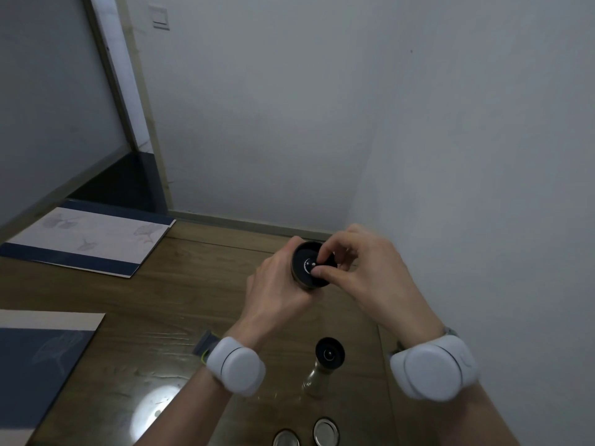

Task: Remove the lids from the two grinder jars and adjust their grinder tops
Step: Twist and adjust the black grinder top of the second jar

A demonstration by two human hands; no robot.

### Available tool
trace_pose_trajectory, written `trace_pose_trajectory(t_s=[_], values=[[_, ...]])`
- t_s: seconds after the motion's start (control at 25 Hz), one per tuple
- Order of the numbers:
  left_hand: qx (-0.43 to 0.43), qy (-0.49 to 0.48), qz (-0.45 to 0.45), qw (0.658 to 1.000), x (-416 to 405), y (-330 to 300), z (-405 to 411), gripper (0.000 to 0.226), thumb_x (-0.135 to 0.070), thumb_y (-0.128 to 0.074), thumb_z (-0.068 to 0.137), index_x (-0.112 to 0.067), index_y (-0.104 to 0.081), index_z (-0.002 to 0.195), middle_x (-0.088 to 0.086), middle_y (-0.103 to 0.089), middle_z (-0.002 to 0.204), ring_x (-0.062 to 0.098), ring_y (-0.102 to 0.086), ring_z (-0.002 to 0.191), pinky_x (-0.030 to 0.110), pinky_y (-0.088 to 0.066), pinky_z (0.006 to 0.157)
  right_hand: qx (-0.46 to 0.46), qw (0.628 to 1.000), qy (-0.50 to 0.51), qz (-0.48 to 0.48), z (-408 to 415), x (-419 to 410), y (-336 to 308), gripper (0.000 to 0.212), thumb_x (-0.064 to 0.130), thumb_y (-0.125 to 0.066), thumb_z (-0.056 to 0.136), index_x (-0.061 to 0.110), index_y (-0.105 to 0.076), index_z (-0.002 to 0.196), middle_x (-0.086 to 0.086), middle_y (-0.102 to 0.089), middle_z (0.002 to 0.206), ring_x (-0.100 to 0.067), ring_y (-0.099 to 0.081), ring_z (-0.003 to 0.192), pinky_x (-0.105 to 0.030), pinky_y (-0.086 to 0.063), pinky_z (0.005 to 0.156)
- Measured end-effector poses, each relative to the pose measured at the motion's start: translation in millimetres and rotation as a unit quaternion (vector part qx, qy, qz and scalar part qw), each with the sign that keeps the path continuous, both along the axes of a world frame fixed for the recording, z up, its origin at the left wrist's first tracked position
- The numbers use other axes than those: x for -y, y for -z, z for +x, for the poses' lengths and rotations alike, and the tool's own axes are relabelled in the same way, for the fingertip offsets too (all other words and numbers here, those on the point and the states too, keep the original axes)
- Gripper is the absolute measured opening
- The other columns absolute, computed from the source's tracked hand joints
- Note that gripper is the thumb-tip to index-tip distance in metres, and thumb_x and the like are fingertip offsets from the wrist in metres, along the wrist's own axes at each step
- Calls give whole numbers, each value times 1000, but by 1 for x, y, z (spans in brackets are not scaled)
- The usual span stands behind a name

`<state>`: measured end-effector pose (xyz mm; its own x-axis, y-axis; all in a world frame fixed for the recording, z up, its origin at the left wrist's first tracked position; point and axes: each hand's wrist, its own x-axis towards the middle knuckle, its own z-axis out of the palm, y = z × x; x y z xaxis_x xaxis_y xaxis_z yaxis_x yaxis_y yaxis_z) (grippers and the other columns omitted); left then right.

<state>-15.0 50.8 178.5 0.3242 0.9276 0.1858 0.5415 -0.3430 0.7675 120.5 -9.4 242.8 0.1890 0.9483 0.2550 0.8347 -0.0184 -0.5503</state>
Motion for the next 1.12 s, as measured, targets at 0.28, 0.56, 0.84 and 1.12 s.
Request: trace_pose_trajectory(t_s=[0.28,0.56,0.84,1.12], values=[[32,-26,9,999,4,3,7,38,-41,-77,75,-38,-58,108,-13,-74,95,23,-71,95,45,-59,77,-40,997,63,18,-10,7,4,17,34,-86,75,31,-71,82,9,-58,82,-8,-60,75,-34,-54,73],[59,-39,24,997,8,6,10,35,-46,-66,73,-39,-57,106,-12,-72,90,22,-71,89,44,-58,73,-66,990,118,49,-24,12,15,17,34,-83,80,28,-71,90,11,-56,89,-7,-58,82,-22,-44,70],[67,-41,24,997,8,10,9,28,-42,-70,80,-39,-56,104,-12,-71,90,19,-70,87,43,-57,73,-35,987,146,50,-31,17,17,17,41,-79,83,31,-70,95,13,-56,92,-4,-56,84,-10,-30,61],[58,-42,34,997,9,11,9,26,-43,-71,82,-38,-55,103,-11,-69,90,17,-67,86,31,-39,62,0,987,153,47,-31,17,14,19,46,-77,83,32,-68,93,13,-57,93,-3,-55,83,-8,-28,61]])
